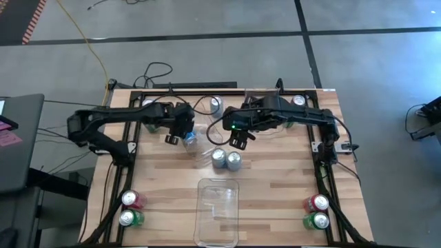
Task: Sort soda cans
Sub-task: Put the top right blue-white soda can into the top left transparent bin
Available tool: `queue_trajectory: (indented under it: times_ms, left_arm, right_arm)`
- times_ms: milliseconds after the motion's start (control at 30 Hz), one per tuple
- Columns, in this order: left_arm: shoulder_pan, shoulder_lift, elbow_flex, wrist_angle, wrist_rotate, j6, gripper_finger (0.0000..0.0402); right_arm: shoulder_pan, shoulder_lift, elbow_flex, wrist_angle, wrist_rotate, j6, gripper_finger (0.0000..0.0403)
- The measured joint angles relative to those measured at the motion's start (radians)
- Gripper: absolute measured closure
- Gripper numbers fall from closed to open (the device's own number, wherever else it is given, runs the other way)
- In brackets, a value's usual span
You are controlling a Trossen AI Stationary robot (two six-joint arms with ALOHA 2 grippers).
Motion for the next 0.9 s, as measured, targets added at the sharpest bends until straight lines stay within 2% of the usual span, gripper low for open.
queue_trajectory:
  times_ms: [433, 600, 700, 900]
  left_arm:
    - [0.023, 0.113, 0.005, 0.035, 0.013, 0.332, 0.0226]
    - [0.023, 0.162, 0.006, 0.085, 0.022, 0.368, 0.0225]
    - [0.023, 0.174, 0.005, 0.127, 0.024, 0.322, 0.0219]
    - [0.014, 0.154, 0.002, 0.105, 0.03, 0.273, 0.0173]
  right_arm:
    - [-0.065, -0.099, 0.0, 0.0, 0.0, -0.074, 0.0088]
    - [-0.078, -0.125, 0.001, 0.0, 0.0, -0.085, 0.0088]
    - [-0.082, -0.129, 0.001, 0.0, 0.0, -0.084, 0.0088]
    - [-0.082, -0.129, 0.001, 0.0, 0.0, -0.085, 0.0088]
